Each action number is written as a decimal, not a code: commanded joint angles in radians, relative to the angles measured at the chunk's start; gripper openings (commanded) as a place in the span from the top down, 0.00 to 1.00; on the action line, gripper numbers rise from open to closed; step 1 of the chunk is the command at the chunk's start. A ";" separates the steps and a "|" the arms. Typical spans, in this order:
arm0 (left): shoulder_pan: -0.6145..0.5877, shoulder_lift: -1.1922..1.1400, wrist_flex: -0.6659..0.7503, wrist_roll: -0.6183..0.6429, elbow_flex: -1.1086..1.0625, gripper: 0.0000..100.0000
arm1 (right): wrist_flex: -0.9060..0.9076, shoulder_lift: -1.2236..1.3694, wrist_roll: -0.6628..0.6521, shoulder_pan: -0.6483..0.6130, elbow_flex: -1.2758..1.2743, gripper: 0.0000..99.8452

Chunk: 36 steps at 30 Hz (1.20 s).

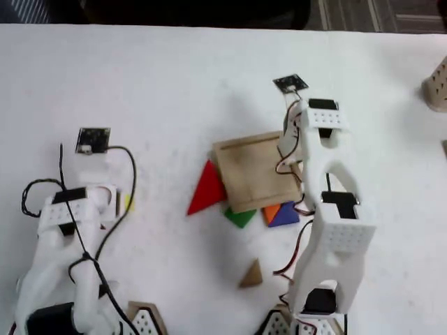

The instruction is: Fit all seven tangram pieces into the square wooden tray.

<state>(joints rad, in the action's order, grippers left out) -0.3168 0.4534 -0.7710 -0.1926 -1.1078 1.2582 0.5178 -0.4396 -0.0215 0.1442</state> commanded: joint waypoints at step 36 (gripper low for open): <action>-0.067 -0.002 -0.008 0.015 0.055 0.73 | 0.249 0.030 0.703 -0.736 0.224 0.80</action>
<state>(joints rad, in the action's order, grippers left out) -0.3721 0.4519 -0.7725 -0.1880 -1.1047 1.5328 0.5531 0.2570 -0.7058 0.3345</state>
